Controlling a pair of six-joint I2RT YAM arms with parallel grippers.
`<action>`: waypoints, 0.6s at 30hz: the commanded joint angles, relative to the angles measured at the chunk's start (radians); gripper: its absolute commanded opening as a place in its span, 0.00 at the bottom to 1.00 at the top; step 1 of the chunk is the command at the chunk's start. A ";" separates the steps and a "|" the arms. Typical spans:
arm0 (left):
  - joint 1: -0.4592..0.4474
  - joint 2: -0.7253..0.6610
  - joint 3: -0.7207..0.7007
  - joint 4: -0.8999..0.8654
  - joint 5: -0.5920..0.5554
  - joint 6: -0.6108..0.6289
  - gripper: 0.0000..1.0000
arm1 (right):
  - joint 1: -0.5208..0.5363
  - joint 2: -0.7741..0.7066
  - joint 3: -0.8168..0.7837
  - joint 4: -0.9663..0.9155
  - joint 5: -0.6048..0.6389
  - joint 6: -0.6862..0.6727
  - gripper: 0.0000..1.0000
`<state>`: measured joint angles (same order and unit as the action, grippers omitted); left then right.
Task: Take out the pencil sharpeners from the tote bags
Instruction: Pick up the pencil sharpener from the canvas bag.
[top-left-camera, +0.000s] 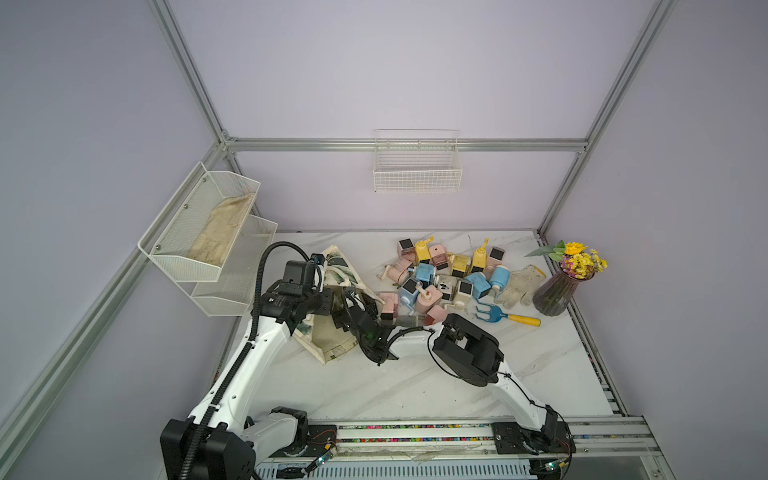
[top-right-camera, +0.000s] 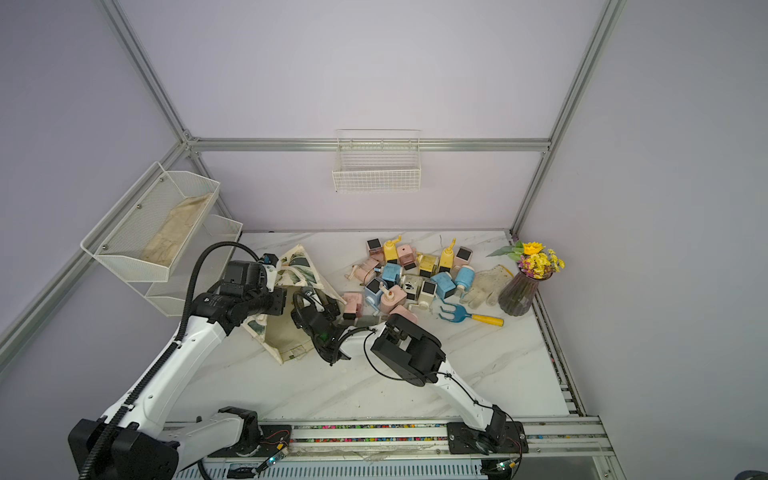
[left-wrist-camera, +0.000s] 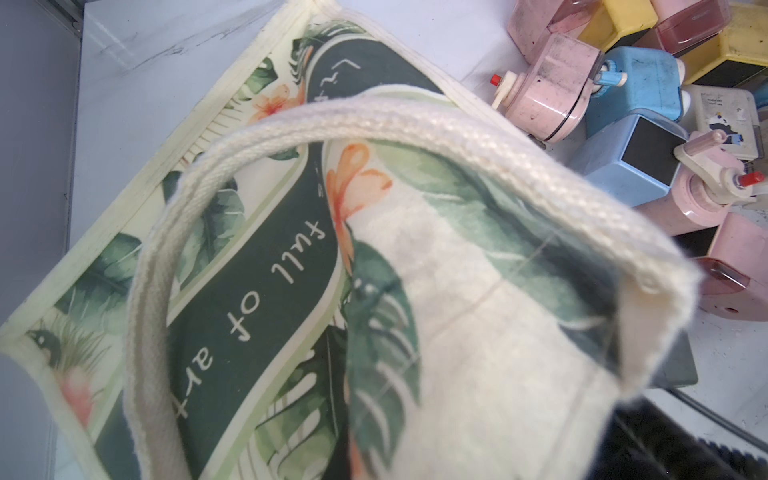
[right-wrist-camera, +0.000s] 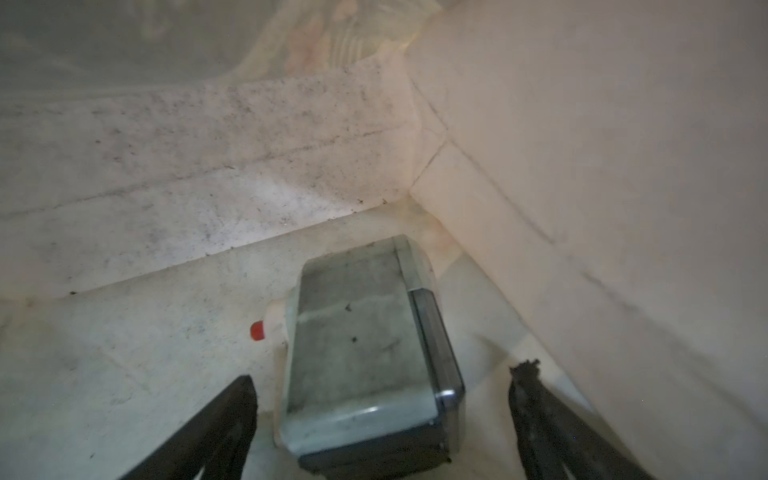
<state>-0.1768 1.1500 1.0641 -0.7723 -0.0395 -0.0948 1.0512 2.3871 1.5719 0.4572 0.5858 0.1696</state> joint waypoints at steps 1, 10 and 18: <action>0.013 -0.019 0.037 0.011 0.015 -0.023 0.00 | -0.023 0.052 0.036 0.038 -0.134 -0.077 0.88; 0.014 -0.013 0.034 0.012 0.018 -0.020 0.00 | -0.040 0.069 0.040 0.116 -0.301 -0.166 0.53; 0.015 -0.010 0.033 0.012 0.014 -0.020 0.00 | -0.040 0.037 -0.001 0.182 -0.347 -0.183 0.35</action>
<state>-0.1699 1.1500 1.0641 -0.7811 -0.0406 -0.0948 1.0161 2.4466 1.5955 0.5472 0.2733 0.0162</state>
